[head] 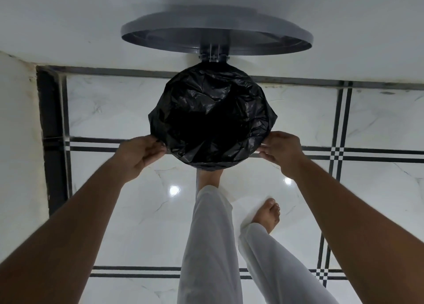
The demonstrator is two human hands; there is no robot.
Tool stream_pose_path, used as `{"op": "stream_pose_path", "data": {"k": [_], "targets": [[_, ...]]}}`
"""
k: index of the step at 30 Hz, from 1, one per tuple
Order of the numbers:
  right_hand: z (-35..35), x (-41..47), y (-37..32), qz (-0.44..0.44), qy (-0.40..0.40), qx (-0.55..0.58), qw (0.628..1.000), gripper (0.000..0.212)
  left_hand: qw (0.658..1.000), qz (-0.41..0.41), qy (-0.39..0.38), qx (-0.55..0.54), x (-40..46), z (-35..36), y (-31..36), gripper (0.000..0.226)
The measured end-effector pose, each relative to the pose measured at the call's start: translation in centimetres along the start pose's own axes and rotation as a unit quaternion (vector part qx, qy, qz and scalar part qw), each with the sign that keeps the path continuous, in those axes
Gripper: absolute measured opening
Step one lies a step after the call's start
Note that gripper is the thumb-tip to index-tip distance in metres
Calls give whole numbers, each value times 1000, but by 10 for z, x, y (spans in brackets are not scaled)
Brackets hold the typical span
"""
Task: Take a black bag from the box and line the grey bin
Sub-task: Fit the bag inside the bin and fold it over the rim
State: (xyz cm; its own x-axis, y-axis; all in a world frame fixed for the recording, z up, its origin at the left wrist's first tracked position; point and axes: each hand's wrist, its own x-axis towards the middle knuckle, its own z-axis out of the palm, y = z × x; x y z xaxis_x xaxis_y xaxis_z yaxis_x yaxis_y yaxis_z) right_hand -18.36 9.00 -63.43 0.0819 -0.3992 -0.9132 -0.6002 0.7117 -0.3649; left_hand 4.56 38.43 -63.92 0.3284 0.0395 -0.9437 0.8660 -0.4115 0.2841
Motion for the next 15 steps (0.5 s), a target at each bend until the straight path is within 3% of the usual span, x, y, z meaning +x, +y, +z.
{"op": "stream_pose_path", "data": {"k": [3, 10, 15], "targets": [[0, 0, -9, -15, -14, -26, 999, 12, 999, 0, -14, -39, 2, -2, 12, 16], [2, 6, -8, -20, 109, -208, 972, 11, 1000, 29, -1, 11, 3, 2, 39, 16], [3, 5, -17, -2, 67, -146, 987, 20, 994, 17, 36, 103, -6, 13, 53, 14]]}}
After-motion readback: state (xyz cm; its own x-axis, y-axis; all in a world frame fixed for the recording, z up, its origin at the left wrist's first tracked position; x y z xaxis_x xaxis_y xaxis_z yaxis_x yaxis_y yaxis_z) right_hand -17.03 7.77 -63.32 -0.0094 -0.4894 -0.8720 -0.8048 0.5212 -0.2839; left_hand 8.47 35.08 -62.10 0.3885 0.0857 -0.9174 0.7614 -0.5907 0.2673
